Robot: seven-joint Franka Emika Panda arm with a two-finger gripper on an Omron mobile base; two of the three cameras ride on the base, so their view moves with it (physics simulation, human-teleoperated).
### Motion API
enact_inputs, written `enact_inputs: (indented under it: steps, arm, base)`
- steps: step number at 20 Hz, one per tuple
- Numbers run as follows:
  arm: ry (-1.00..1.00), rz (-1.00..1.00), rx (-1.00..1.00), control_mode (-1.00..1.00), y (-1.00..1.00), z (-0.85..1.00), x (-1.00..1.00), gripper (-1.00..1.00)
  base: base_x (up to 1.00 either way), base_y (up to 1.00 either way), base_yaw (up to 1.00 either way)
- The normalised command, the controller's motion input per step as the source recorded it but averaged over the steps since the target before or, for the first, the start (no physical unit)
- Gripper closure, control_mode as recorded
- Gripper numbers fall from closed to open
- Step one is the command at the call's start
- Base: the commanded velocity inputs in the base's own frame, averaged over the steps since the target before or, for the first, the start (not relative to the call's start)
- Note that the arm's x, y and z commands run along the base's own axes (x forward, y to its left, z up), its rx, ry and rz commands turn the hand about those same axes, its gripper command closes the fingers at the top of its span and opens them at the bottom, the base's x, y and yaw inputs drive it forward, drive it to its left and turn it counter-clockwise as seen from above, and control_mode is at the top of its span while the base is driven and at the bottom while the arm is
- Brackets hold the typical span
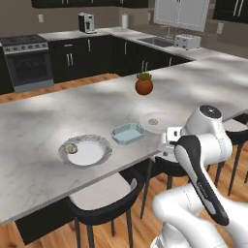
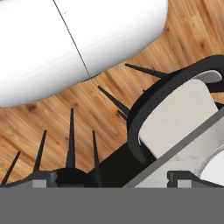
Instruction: Place two dumplings into each of the tupperware containers and then place the containers in the fridge.
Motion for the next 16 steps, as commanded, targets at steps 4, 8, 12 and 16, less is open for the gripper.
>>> enact_inputs:
  steps: [4,8,12,16]
  arm:
    - [0.0,0.0,0.0,1.0,0.0,0.0,0.0,-1.0]
    - [0.0,0.0,0.0,1.0,0.0,0.0,0.0,-1.0]
    - [0.0,0.0,0.0,1.0,0.0,0.0,0.0,-1.0]
    - [0.0,0.0,0.0,1.0,0.0,0.0,0.0,-1.0]
  base:
    - [0.38,-0.52,0.03]
    - [0.35,-0.44,0.02]
    - [0.44,0.0,0.0]
    - [0.22,0.1,0.0]
